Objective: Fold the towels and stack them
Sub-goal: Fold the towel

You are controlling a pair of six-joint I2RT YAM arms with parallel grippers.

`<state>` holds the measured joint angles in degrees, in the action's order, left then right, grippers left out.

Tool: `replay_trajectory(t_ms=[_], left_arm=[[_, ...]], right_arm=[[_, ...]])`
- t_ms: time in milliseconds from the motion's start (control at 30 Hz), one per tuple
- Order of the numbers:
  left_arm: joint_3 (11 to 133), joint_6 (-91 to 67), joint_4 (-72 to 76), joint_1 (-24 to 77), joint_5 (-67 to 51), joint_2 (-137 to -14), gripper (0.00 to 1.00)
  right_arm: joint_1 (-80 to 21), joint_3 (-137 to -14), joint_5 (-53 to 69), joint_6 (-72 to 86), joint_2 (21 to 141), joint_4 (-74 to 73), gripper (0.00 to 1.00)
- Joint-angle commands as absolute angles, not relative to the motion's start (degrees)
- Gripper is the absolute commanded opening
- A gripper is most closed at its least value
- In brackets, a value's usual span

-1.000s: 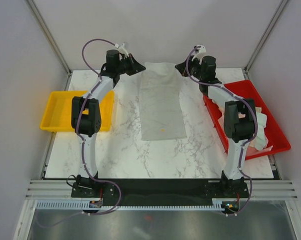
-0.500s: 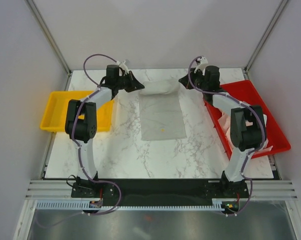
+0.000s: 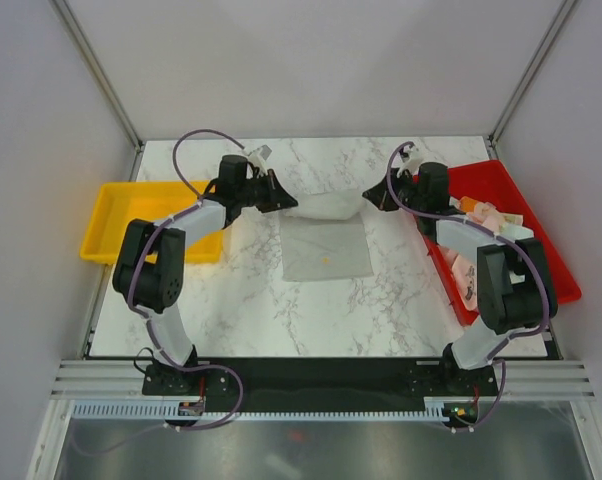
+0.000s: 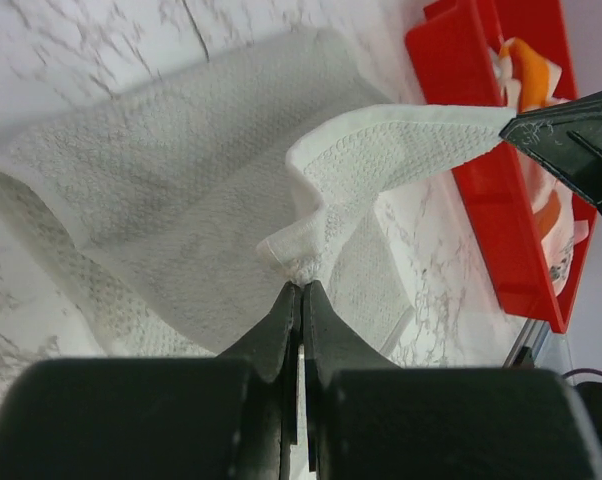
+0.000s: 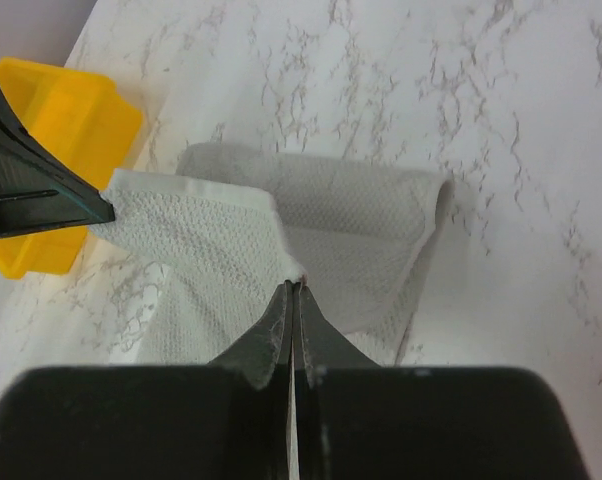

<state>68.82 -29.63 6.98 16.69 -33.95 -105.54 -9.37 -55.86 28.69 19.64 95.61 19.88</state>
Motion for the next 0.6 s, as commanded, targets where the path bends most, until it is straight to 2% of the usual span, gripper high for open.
replay_trajectory(t_ms=[0,267,567], left_arm=[[64.9,-29.4,9.5,18.6,-31.6,-101.2,0.02],[58.5,-31.2,10.0,18.8,-29.4,-96.8,0.02],[54.8,-30.1,9.3,18.8,-28.4,-94.1,0.02]], right_arm=[[-9.4,-51.5,30.3,22.1,90.6,23.0,0.0],[-9.5,-43.3,31.1,24.3,85.7,24.1,0.0],[-9.8,-39.6,31.0,25.1,82.2,23.6,0.0]])
